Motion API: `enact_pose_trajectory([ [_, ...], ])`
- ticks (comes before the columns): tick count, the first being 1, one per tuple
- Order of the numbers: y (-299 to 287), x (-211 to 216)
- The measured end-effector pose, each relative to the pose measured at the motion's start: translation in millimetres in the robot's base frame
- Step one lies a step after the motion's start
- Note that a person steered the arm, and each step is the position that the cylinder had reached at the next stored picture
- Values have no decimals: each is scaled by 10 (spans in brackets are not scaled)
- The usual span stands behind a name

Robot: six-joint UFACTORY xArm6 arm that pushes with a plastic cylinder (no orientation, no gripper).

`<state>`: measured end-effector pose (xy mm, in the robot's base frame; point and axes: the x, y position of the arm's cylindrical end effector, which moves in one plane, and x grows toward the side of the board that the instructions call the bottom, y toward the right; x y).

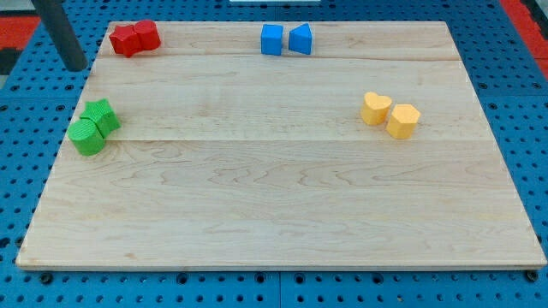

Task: Separate yellow hexagon from yellow heart

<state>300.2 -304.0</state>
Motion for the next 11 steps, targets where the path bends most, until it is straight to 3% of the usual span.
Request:
enact_pose_trajectory([
  [1,48,47],
  [2,911,-380],
  [3,1284,-409],
  [6,1517,69],
  [8,3057,790],
  [9,3929,398],
  [10,4466,464],
  [11,4986,962],
])
